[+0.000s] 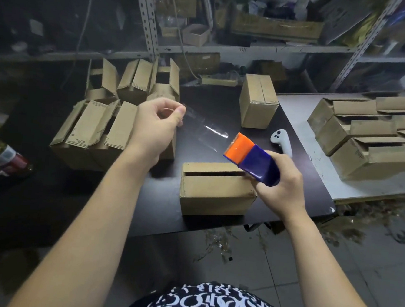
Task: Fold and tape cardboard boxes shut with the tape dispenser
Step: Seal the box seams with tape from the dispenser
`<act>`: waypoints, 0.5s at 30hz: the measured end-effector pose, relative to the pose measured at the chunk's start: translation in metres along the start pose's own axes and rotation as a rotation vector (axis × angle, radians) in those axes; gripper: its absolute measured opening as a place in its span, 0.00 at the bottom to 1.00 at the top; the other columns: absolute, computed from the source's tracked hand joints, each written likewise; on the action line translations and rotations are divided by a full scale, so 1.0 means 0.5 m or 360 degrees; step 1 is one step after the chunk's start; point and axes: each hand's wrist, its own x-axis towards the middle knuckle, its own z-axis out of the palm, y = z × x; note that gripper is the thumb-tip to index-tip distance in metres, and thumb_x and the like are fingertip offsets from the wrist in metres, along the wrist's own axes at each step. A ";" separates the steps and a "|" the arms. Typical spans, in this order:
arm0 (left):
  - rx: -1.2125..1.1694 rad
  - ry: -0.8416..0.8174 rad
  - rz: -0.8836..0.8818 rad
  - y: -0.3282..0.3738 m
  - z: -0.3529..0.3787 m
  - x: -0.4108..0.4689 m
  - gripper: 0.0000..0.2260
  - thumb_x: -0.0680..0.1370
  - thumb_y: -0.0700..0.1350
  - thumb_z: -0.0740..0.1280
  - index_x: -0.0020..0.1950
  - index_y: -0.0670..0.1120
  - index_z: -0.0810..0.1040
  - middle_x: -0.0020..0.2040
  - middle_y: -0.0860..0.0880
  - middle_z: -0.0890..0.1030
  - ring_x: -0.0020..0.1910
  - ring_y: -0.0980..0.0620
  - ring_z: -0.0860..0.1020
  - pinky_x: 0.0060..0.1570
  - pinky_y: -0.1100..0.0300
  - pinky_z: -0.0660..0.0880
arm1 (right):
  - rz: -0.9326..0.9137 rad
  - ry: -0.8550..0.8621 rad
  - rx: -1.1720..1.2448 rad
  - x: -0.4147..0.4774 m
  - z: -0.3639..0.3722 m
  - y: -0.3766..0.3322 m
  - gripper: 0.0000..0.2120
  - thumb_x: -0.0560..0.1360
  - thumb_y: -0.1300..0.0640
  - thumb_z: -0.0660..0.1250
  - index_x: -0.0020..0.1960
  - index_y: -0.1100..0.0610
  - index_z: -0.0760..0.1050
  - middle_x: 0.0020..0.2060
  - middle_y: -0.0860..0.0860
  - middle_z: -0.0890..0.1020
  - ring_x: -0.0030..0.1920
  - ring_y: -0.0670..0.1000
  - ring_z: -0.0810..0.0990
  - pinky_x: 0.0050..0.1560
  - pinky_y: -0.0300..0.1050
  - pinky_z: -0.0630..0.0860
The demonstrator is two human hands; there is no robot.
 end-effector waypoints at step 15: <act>0.0181 -0.0639 -0.0168 -0.178 -0.035 -0.097 0.40 0.71 0.41 0.80 0.73 0.65 0.62 0.60 0.57 0.83 0.67 0.57 0.76 0.66 0.51 0.71 | 0.0063 -0.0228 -0.0146 0.026 0.004 -0.015 0.34 0.71 0.59 0.79 0.73 0.52 0.71 0.58 0.52 0.73 0.56 0.43 0.66 0.58 0.26 0.66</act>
